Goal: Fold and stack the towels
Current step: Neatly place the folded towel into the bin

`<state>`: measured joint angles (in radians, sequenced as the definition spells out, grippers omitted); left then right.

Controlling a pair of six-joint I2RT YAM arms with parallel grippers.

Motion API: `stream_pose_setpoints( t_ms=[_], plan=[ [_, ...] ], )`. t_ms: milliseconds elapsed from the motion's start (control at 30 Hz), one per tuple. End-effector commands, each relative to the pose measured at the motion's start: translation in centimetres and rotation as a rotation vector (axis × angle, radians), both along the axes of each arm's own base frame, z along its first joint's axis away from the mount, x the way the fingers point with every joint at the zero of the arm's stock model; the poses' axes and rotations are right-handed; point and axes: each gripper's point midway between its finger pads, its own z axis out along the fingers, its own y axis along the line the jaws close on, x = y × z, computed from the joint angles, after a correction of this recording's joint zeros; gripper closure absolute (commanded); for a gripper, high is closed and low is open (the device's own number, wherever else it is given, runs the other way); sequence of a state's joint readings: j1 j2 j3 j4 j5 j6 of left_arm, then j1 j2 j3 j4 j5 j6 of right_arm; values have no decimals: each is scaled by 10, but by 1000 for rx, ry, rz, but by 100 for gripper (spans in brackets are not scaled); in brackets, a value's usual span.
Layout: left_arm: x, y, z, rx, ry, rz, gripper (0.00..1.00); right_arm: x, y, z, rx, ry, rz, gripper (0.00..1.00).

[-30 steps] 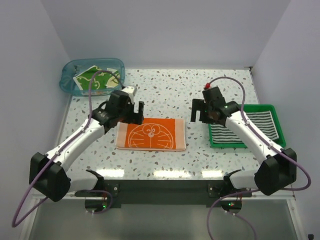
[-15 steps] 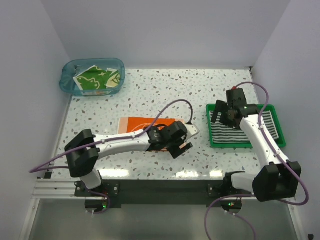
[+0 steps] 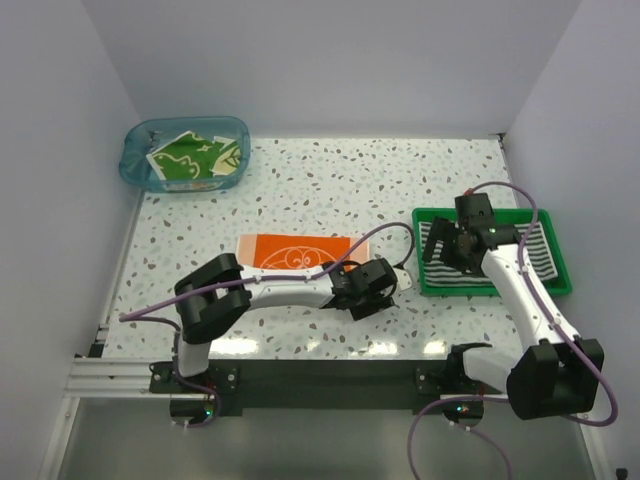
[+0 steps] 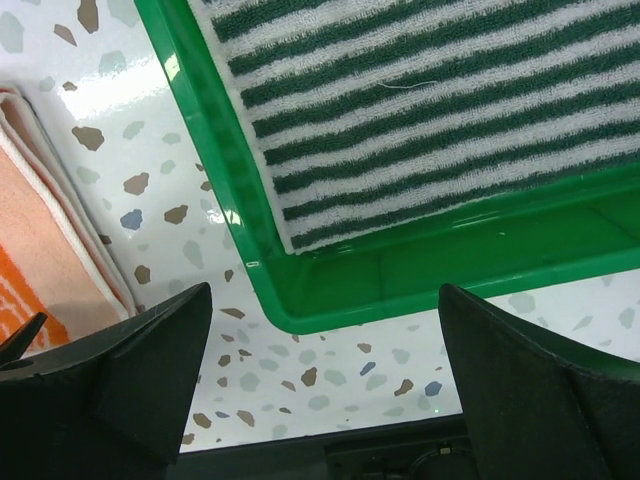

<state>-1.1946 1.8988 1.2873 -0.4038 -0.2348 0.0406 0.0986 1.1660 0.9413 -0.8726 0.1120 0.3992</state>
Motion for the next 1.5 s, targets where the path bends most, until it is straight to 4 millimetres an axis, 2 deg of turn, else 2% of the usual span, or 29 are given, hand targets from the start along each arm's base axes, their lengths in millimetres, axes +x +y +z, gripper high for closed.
stream_pose_setpoints(
  t_ms=[0, 333, 433, 533, 633, 667, 700, 767, 833, 867, 900, 967, 1100, 1200, 1233, 1333, 1467],
  plan=[
    [20, -19, 12, -39, -105, 3, 31, -3, 2, 4, 18, -21, 3, 1],
    [22, -20, -15, -15, -101, 26, 31, -8, 9, -4, 62, -5, 10, 1],
    [20, -17, -27, 6, -82, 32, 34, -7, 15, -6, 88, -4, 20, 1],
    [17, -11, -40, 22, -65, 52, 48, -4, 19, -5, 106, -11, 30, 1],
    [17, -2, -47, 38, -55, 77, 70, 2, 25, -1, 135, -35, 53, 1],
    [21, 1, -48, 42, -60, 90, 84, 3, 27, 0, 147, -39, 54, 1],
    [21, 2, -48, 28, -46, 116, 90, 6, 31, 1, 168, -48, 62, 1],
    [29, 3, -35, -18, -52, 152, 100, 11, 37, 4, 204, -61, 61, 1],
    [34, 3, -26, -78, -47, 173, 100, 19, 50, 8, 270, -80, 79, 1],
    [38, 2, -11, -141, -29, 195, 100, 22, 57, 9, 310, -85, 73, 1],
    [39, 6, -10, -160, -13, 206, 100, 30, 63, 12, 345, -108, 78, 1],
    [44, 4, 11, -251, 2, 226, 100, 36, 80, 15, 444, -110, 77, 1],
    [47, 7, 30, -344, 10, 245, 100, 58, 103, 21, 548, -148, 63, 1],
    [50, 13, 35, -380, 16, 271, 100, 69, 121, 16, 595, -152, 45, 1],
    [51, 15, 37, -389, 18, 278, 100, 69, 132, 9, 606, -123, 48, 1],
    [53, 21, 44, -419, 11, 298, 100, 75, 158, 1, 631, -103, 62, 1],
    [54, 28, 53, -456, -1, 319, 100, 83, 178, -25, 656, -54, 30, 1]
  ],
)
